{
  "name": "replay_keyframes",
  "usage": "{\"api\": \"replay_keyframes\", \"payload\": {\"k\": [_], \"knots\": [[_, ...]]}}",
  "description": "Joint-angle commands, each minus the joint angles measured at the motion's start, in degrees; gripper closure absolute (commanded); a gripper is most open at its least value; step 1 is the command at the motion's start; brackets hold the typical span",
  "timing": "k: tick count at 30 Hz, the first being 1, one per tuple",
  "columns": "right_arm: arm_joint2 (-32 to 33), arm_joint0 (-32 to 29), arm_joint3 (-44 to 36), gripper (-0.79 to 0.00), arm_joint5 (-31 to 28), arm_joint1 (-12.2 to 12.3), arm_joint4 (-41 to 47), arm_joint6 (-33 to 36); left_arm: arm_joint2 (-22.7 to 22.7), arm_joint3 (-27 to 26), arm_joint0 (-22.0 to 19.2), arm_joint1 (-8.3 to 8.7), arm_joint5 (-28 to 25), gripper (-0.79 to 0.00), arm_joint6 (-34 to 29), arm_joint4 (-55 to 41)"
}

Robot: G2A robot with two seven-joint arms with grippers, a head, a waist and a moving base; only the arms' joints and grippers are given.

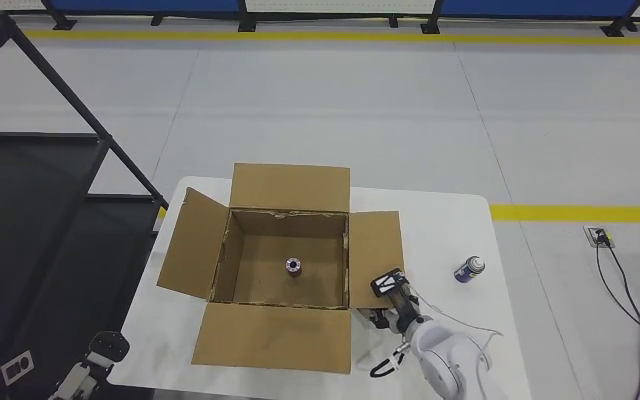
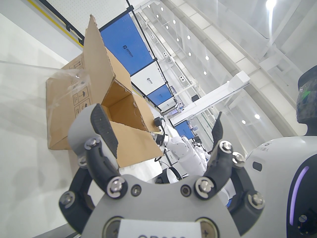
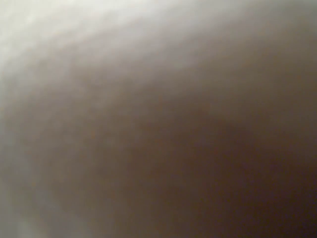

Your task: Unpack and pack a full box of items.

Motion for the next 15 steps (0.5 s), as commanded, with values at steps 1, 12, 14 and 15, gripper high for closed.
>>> {"api": "replay_keyframes", "payload": {"k": [1,12,14,15], "knots": [[-1.0,0.4,0.6,-0.785,0.2,0.1,-1.8,0.5,0.0,0.0,0.0,0.0,0.0,-0.785,0.0,0.0],[-4.3,3.8,4.1,-0.785,3.8,0.0,-5.2,3.8,0.0,0.0,0.0,0.0,0.0,-0.785,0.0,0.0],[-4.8,4.4,4.9,-0.776,4.2,-0.1,-5.1,4.1,0.0,0.0,0.0,0.0,0.0,-0.785,0.0,0.0],[-4.9,4.7,5.3,-0.733,4.3,-0.1,-5.1,4.3,0.0,0.0,0.0,0.0,0.0,-0.785,0.0,0.0]]}}
